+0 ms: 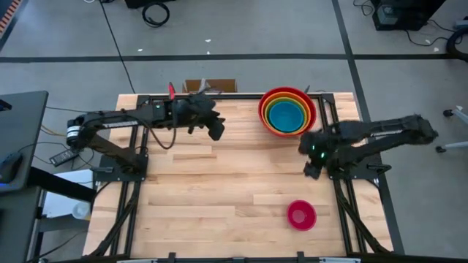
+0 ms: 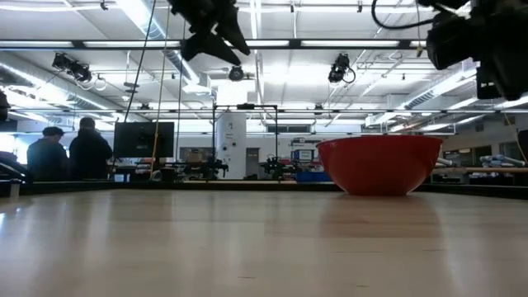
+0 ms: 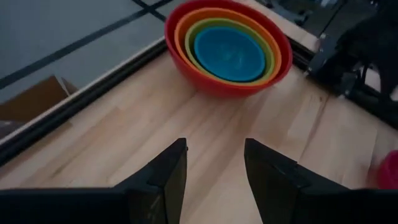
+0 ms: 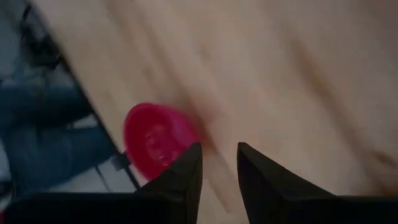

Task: Nest bowls inside each other
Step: Stack the red bowl on top of the blue bowl in the table

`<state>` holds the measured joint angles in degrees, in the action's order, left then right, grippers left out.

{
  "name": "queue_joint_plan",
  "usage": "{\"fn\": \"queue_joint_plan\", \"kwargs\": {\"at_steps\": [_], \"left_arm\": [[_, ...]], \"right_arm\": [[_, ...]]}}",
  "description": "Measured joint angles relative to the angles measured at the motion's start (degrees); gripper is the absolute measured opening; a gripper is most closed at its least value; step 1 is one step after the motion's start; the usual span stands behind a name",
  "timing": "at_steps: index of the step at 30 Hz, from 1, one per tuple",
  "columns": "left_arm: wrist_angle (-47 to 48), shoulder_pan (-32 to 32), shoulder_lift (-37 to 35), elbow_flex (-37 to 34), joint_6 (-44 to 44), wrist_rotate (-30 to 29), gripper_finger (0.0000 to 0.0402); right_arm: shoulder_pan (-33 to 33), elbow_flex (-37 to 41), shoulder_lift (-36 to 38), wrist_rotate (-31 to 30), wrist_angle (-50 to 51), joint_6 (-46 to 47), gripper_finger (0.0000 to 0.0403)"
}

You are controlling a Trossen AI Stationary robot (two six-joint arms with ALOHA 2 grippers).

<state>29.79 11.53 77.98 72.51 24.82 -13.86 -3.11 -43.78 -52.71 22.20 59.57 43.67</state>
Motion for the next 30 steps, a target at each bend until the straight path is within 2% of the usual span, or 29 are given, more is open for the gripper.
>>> {"fn": "queue_joint_plan", "kwargs": {"at_steps": [4, 9, 14, 21, 26, 28, 30], "left_arm": [[1.1, 0.4, -1.7, 0.0, 0.0, -0.2, 0.0162], [3.7, -0.3, -1.9, 0.0, 1.7, -0.2, 0.0162], [3.8, -1.9, -0.8, -0.1, 3.6, -0.2, 0.0162], [2.0, -3.8, 0.5, 0.0, 5.1, -0.2, 0.0162], [1.3, -4.8, 1.1, 0.0, 6.2, -0.2, 0.0162], [0.9, -5.2, 1.4, 0.0, 6.9, -0.2, 0.0162], [0.8, -5.4, 1.6, 0.0, 7.4, -0.2, 0.0162]], "right_arm": [[-10.2, 4.2, -3.3, -0.9, -10.9, 4.4, 0.012], [-18.1, 6.5, -9.3, -5.4, -16.3, 7.8, 0.0152], [-22.7, 6.5, -14.1, -9.3, -19.9, 6.2, 0.0182], [-27.1, 6.5, -20.0, -8.6, -24.2, 5.7, 0.02], [-29.3, 6.5, -24.3, -9.1, -25.3, 4.8, 0.018], [-29.4, 6.5, -25.4, -9.2, -25.8, 4.3, 0.0151], [-29.2, 6.5, -26.0, -9.1, -26.9, 3.9, 0.0104]]}}
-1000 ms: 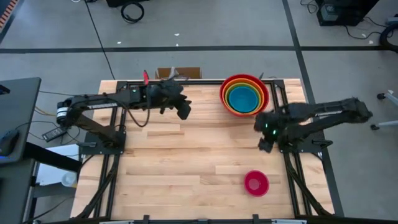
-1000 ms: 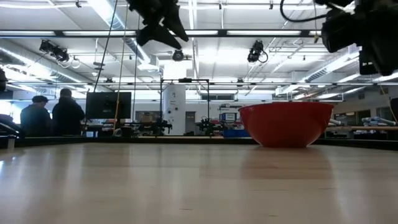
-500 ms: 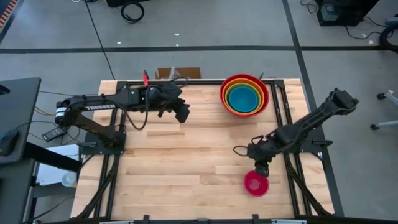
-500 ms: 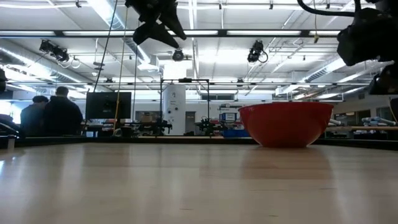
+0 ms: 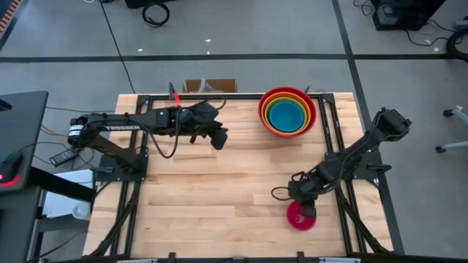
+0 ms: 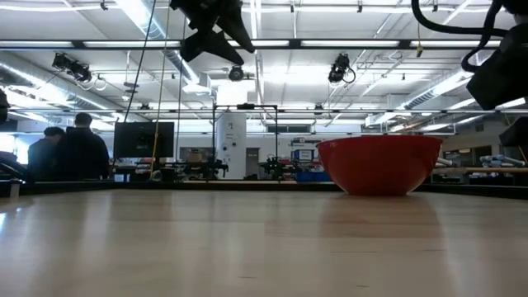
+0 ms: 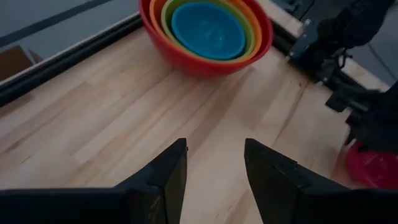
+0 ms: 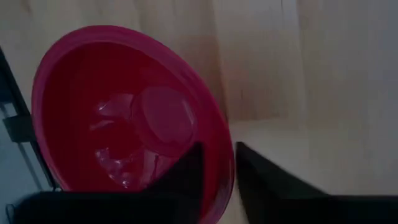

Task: Nest bowls inside each other
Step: Stack the red bowl on top of the blue bowl in the table

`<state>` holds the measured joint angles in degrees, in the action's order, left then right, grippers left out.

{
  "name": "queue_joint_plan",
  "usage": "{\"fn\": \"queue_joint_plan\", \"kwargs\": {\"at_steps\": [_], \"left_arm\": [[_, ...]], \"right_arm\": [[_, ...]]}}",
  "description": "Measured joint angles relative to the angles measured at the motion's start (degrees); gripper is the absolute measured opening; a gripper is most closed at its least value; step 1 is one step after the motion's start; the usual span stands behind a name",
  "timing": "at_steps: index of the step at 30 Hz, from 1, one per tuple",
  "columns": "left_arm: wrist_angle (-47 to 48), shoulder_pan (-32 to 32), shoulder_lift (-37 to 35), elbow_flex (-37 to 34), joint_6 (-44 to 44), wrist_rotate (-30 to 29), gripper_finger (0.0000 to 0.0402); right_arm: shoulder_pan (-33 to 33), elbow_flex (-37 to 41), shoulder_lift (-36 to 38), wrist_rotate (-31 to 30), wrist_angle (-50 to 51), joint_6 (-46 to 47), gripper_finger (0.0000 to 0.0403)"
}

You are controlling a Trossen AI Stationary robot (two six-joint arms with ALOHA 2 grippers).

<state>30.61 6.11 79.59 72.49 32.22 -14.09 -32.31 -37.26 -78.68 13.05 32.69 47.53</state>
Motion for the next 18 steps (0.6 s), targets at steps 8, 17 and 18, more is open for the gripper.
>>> {"fn": "queue_joint_plan", "kwargs": {"at_steps": [8, 17, 18], "left_arm": [[-1.1, 0.0, 0.0, 0.0, 1.7, 0.0, 0.0162], [-3.5, 0.0, 0.0, 0.0, 3.2, 0.0, 0.0162], [-3.5, 0.0, 0.0, 0.0, 3.6, 0.0, 0.0162]], "right_arm": [[5.6, 0.0, 5.4, -4.4, -0.2, -3.2, 0.0026], [24.9, -0.1, 20.3, -22.7, -1.9, -5.2, 0.0021], [27.8, -0.1, 21.7, -25.2, -2.8, -5.2, 0.0021]]}}
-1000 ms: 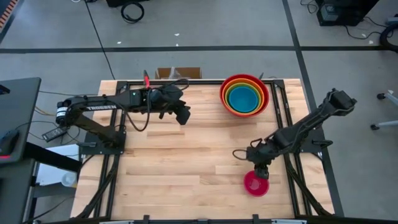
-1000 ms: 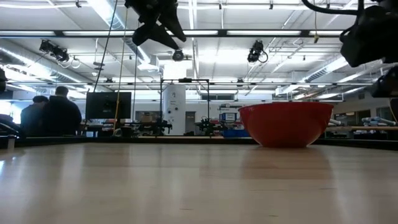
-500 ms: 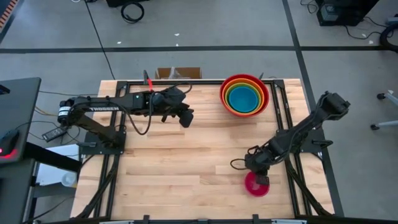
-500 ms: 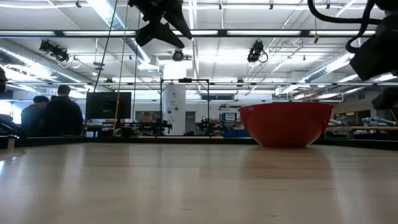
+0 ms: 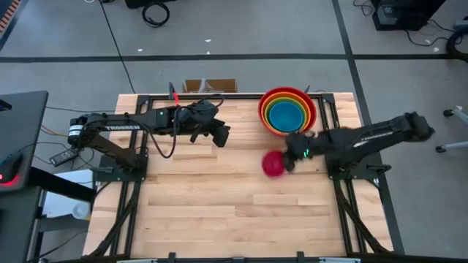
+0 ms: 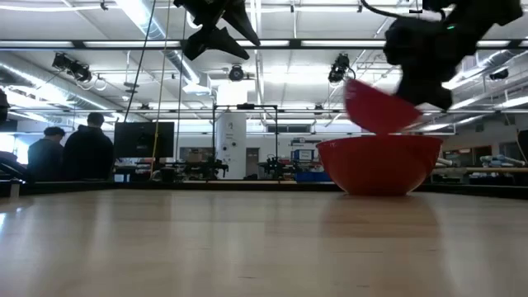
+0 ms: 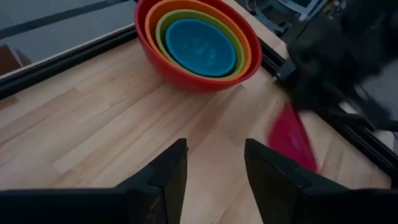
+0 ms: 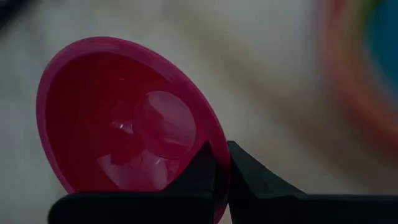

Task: Nest bowls inside each other
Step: Stack the red bowl on top of the blue bowl in the table

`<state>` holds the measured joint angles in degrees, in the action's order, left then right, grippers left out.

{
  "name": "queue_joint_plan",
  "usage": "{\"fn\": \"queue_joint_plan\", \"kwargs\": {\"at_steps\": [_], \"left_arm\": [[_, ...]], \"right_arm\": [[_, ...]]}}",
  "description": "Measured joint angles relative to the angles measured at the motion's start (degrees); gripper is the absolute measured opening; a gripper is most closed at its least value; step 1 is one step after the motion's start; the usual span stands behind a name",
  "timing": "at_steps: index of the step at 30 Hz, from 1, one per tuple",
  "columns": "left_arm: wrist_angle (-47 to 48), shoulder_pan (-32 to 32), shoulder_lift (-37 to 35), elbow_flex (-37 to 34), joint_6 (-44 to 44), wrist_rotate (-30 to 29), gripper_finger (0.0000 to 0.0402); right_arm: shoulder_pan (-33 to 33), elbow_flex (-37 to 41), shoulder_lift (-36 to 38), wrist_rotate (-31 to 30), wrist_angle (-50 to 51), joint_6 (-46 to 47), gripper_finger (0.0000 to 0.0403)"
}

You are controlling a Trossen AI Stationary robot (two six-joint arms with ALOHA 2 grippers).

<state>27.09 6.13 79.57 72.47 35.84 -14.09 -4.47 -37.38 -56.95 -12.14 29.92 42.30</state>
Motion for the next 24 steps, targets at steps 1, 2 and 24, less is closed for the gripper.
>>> {"fn": "queue_joint_plan", "kwargs": {"at_steps": [1, 2, 24], "left_arm": [[0.1, -0.1, 0.0, 0.0, 0.2, 0.0, 0.0162], [0.1, -0.2, 0.0, 0.0, 0.6, 0.0, 0.0162], [-0.8, -3.1, 0.0, 0.0, 1.2, 0.0, 0.0162]], "right_arm": [[3.1, 0.0, 1.2, -1.9, -0.9, 0.0, 0.0023], [6.3, 0.0, 2.2, -3.4, -1.6, 0.0, 0.0026], [41.9, -0.1, -6.1, 1.1, -4.8, -6.6, 0.005]]}}
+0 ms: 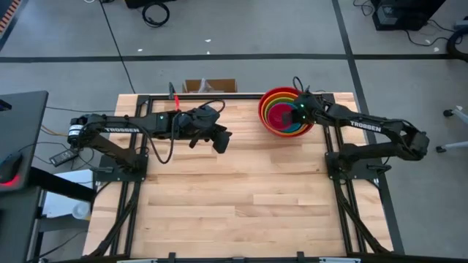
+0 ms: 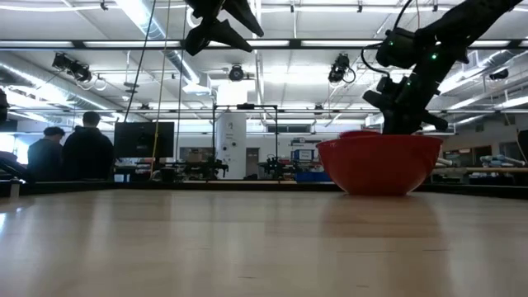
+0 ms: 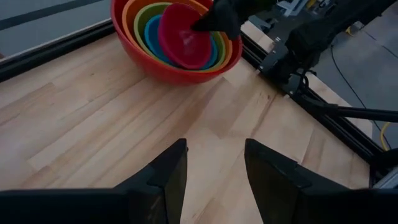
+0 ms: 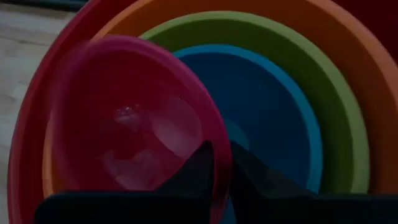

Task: Nest bowls inside each other
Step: Stack the red bowl on top of the blue bowl in the table, then return to Home Position

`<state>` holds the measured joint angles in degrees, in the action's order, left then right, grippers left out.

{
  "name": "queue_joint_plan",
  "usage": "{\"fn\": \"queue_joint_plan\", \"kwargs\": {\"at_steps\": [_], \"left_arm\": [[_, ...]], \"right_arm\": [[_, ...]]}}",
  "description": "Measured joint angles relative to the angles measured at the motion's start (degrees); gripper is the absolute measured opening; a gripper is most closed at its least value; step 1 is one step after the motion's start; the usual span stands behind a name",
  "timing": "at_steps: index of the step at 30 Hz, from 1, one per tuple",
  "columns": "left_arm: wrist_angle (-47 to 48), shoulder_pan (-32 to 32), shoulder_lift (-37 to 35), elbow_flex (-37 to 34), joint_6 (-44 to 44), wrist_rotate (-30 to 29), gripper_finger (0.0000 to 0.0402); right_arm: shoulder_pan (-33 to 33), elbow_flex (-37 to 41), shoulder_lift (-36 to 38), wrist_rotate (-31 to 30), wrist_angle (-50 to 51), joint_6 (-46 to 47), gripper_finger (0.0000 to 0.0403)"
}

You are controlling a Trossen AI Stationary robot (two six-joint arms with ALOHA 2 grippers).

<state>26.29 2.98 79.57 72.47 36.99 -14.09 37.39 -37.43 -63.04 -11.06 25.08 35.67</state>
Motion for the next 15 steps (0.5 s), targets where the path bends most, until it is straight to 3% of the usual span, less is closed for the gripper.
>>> {"fn": "queue_joint_plan", "kwargs": {"at_steps": [15], "left_arm": [[0.2, 0.3, 0.0, 0.0, 1.2, 0.0, 0.0162]], "right_arm": [[5.9, 0.0, 1.9, 8.9, 0.2, 0.1, 0.014]]}}
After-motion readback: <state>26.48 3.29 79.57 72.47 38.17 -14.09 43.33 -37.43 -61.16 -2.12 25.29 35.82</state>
